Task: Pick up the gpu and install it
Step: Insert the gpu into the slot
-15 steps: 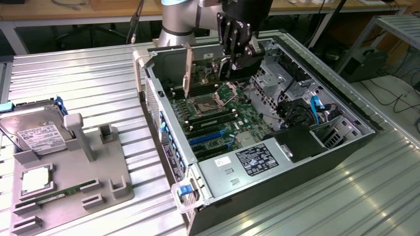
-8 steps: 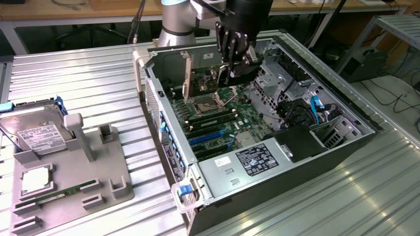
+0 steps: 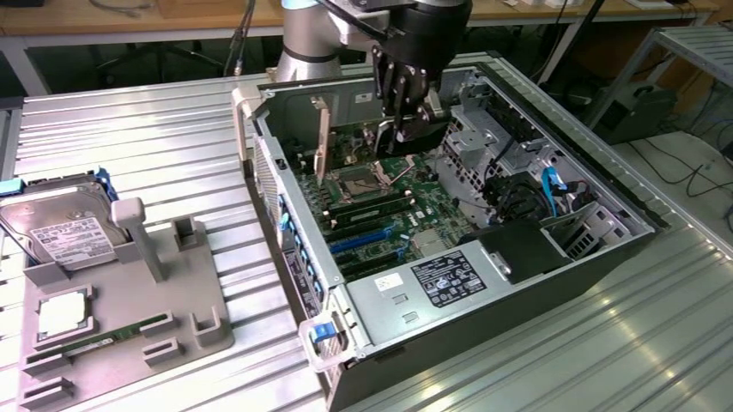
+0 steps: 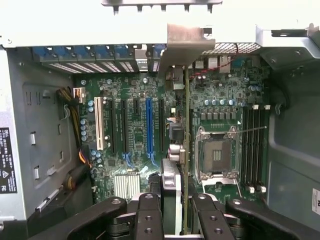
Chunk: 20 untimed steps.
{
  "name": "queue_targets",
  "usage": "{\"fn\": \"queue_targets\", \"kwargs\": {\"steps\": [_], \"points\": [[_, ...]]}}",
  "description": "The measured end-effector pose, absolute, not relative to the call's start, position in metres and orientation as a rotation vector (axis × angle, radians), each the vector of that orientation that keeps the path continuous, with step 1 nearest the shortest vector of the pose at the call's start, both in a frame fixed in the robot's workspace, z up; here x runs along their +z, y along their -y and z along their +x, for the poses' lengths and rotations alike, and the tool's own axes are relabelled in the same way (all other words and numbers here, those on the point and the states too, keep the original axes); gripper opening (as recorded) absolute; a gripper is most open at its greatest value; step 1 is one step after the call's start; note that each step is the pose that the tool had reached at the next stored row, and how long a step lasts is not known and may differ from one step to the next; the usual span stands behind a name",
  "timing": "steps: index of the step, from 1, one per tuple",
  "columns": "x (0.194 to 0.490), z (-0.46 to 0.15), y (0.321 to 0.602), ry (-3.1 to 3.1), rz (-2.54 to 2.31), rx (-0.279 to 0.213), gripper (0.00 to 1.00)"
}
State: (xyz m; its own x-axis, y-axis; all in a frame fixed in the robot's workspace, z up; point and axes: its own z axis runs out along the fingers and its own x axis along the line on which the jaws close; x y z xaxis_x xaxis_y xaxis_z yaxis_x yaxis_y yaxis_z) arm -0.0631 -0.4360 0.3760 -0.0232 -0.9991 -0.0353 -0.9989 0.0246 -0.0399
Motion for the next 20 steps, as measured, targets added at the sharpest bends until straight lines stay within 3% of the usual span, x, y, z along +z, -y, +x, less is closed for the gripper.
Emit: {"fn": "queue_targets", "kwargs": {"steps": [20], "points": [[0.342, -0.066, 0.442, -2.22, -2.156, 0.003, 0.28]]}}
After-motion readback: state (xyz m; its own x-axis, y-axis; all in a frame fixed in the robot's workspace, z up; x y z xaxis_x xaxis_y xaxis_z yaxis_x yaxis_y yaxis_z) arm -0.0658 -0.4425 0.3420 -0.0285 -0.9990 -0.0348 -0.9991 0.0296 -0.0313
